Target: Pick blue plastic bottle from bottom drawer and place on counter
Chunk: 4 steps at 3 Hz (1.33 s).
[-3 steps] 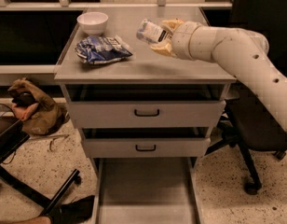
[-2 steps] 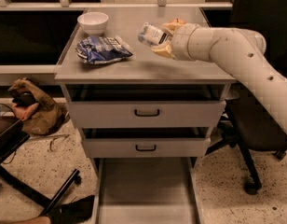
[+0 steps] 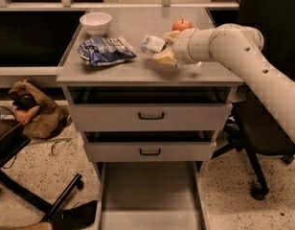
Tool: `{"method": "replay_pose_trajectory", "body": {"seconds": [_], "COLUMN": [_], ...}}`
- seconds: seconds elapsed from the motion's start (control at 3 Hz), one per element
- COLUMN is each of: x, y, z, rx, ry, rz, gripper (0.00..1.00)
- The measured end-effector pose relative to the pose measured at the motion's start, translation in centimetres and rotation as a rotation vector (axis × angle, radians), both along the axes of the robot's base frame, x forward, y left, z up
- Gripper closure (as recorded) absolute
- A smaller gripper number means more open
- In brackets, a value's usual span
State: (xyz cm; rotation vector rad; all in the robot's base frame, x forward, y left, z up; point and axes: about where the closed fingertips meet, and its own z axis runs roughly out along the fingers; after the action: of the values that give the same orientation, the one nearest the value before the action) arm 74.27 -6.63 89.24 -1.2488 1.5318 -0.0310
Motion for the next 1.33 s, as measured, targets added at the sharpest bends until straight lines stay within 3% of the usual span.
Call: {"method": "replay_pose_trajectory", "body": {"seconds": [0.67,1.33], "x": [0.3,0.3], "y": [0.9,0.9], "z": [-2.6,-2.7], "rx": [0.004,0.004], "ry": [0.126,0.126], "rz": [0.043,0.043], "gripper": [1.0,0.58]}}
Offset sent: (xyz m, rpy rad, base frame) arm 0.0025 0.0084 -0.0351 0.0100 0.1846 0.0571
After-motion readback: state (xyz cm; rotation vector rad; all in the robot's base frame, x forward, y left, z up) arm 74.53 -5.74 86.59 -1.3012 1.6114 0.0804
